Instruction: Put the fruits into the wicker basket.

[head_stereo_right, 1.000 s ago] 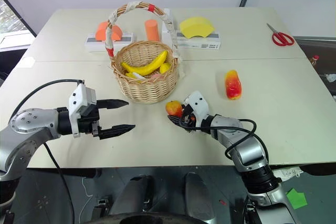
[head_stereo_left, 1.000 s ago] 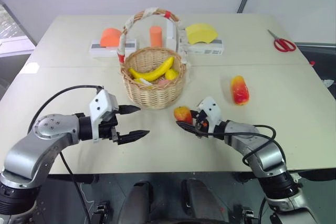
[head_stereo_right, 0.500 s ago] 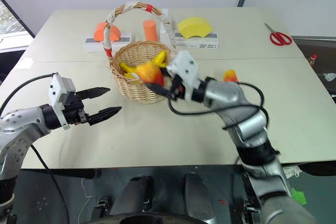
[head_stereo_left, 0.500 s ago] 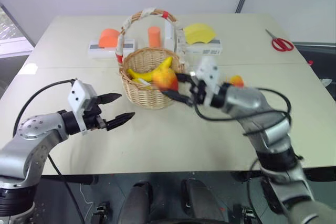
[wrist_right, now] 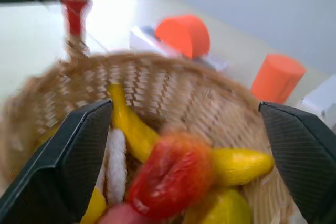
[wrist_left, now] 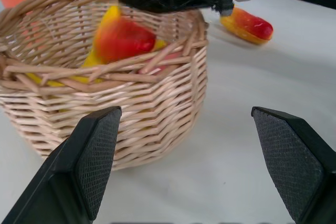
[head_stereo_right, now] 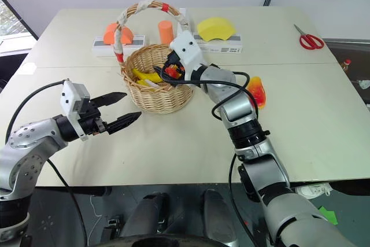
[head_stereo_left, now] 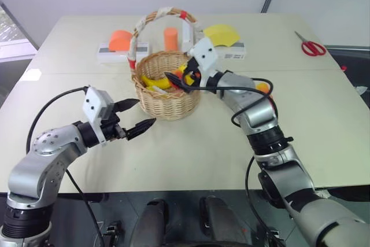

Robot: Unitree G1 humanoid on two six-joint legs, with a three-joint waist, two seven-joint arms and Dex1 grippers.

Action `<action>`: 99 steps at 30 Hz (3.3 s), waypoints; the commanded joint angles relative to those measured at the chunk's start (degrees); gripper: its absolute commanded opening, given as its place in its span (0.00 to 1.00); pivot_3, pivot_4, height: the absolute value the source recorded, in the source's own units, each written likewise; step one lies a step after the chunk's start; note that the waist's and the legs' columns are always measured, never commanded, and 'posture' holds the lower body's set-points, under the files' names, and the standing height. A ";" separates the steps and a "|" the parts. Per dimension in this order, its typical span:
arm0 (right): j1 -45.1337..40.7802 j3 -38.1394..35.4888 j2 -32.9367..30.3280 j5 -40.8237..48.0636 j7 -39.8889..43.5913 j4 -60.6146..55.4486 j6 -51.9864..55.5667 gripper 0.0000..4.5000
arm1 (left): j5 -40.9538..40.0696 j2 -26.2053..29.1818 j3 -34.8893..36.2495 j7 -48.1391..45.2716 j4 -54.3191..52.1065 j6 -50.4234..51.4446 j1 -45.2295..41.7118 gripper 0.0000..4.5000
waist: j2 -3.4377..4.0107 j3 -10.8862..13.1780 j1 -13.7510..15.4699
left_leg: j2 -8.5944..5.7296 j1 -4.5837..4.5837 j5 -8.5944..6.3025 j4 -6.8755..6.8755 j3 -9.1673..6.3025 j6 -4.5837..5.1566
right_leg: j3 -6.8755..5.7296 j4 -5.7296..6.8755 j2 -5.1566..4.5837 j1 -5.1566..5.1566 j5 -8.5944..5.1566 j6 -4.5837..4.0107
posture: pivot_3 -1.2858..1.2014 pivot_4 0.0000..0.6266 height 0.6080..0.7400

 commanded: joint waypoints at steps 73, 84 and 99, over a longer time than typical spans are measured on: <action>5.12 -9.61 2.34 5.39 -6.24 -5.98 5.16 0.89 | -2.64 -7.38 1.20 4.00 0.50 -5.39 -2.23 0.94 | 0.09 0.00 -1.80 | 0.38 -0.54 0.16 0.11 0.16 -0.25 | 0.09 0.33 0.30 -0.80 0.12 -0.16 | 0.52 0.24 1.00; -3.94 -10.43 9.37 1.96 -9.53 16.63 -7.93 0.24 | -2.17 -8.25 -0.42 4.65 0.28 -5.78 -2.91 0.94 | 0.09 0.00 -1.49 | 0.50 -0.55 0.23 0.11 0.12 -0.37 | 0.13 0.39 0.62 -0.80 0.17 -0.26 | 0.52 0.24 1.00; 4.92 -26.99 -8.84 1.04 -17.46 8.57 -9.84 0.01 | -2.20 -9.00 -3.34 3.78 2.16 -6.26 -5.46 0.94 | 0.10 0.00 0.31 | 0.44 -0.63 0.23 0.11 0.12 -0.36 | 0.14 0.27 0.58 -0.81 0.17 -0.26 | 0.52 0.24 1.00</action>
